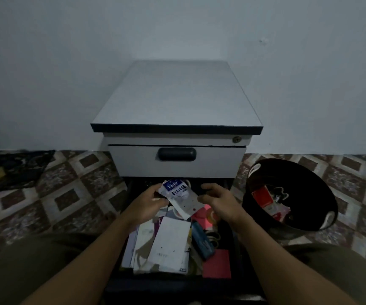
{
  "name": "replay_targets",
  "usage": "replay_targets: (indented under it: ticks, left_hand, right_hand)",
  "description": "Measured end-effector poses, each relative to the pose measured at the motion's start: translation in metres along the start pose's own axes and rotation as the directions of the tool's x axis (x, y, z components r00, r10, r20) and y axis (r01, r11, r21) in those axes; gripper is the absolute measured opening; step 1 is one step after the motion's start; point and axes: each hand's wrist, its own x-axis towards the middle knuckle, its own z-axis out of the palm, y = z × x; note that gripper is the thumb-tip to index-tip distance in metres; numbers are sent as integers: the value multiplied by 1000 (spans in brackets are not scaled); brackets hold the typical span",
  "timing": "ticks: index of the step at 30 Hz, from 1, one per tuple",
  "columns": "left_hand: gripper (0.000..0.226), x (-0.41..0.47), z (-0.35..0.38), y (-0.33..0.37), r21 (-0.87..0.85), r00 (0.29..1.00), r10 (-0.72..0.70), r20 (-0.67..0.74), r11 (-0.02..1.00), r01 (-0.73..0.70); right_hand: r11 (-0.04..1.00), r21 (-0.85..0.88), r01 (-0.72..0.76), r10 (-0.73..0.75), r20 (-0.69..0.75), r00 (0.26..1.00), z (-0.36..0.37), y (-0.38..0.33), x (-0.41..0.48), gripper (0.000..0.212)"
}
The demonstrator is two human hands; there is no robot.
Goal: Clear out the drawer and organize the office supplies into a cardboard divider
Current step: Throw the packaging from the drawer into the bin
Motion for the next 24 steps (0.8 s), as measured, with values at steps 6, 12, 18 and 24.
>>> replay_targets:
  ticks: [6, 12, 18, 24]
  left_hand:
    - [72, 22, 5, -21, 13, 991, -131, 12, 991, 130]
    - [68, 42, 12, -27, 68, 982, -187, 5, 980, 187]
    - [60, 48, 18, -35, 296, 988, -148, -46, 942, 155]
    - [50, 48, 17, -38, 252, 987, -147, -64, 955, 158]
  right_hand:
    - [998, 57, -35, 35, 4, 999, 22, 25, 28, 32]
    - [999, -26, -19, 21, 68, 997, 35, 35, 57, 45]
    - [999, -50, 16, -12, 89, 996, 45, 37, 77, 45]
    - [997, -33, -63, 67, 163, 984, 49, 43, 78, 43]
